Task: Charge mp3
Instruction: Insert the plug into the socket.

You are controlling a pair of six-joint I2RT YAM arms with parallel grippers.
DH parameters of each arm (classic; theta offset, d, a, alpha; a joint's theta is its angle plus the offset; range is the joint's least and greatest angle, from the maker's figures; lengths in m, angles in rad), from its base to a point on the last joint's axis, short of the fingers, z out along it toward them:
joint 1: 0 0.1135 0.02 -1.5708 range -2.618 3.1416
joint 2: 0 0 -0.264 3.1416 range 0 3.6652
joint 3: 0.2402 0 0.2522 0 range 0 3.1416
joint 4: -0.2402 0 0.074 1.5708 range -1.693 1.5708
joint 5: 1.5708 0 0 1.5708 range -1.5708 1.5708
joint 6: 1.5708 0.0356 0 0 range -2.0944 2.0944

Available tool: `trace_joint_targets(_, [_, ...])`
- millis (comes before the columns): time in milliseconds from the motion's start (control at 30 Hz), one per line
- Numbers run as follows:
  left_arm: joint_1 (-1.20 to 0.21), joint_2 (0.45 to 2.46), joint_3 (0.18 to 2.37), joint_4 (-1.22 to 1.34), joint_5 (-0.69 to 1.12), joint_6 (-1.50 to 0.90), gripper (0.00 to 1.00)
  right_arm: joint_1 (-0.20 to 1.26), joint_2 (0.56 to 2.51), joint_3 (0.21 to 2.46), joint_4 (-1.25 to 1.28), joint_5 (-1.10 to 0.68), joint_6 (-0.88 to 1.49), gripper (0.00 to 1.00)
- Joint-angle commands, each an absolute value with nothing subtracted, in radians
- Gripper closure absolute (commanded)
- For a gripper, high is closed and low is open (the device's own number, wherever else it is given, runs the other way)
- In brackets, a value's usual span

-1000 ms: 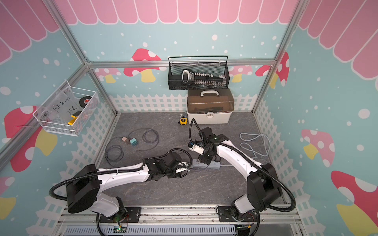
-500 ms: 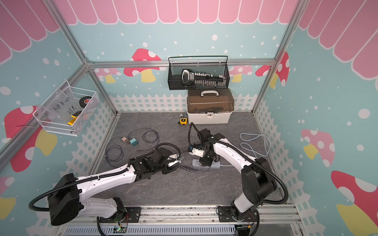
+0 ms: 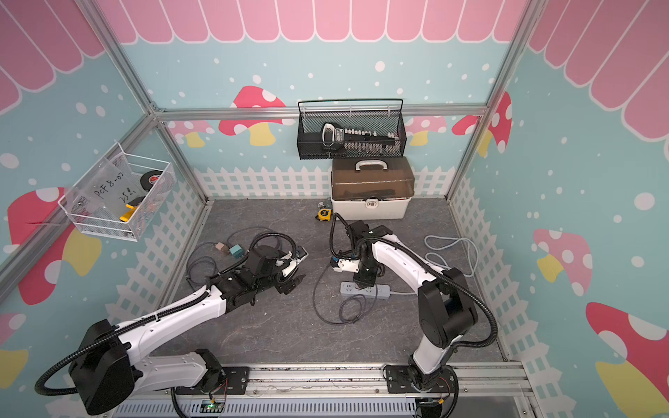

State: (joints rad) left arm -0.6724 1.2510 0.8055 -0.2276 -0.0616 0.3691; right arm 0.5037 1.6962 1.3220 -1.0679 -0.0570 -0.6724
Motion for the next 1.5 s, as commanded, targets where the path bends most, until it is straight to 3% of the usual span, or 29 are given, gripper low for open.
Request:
trace_joint_targets(0, [-0.661,1.249,0.808,-0.196,-0.031,0.348,0.19,0.501,1.718,1.345,-1.156,-0.054,-0.748,1.0])
trace_joint_targets(900, [-0.643,1.23,0.782,-0.142,-0.072,0.352,0.19,0.501,1.846,1.405,-1.183,-0.035,-0.824,1.0])
trace_joint_targets(1467, [-0.621,1.233,0.793,-0.109,-0.094,0.35,0.19,0.535,2.025,1.583,-1.249,0.032,-0.693,1.0])
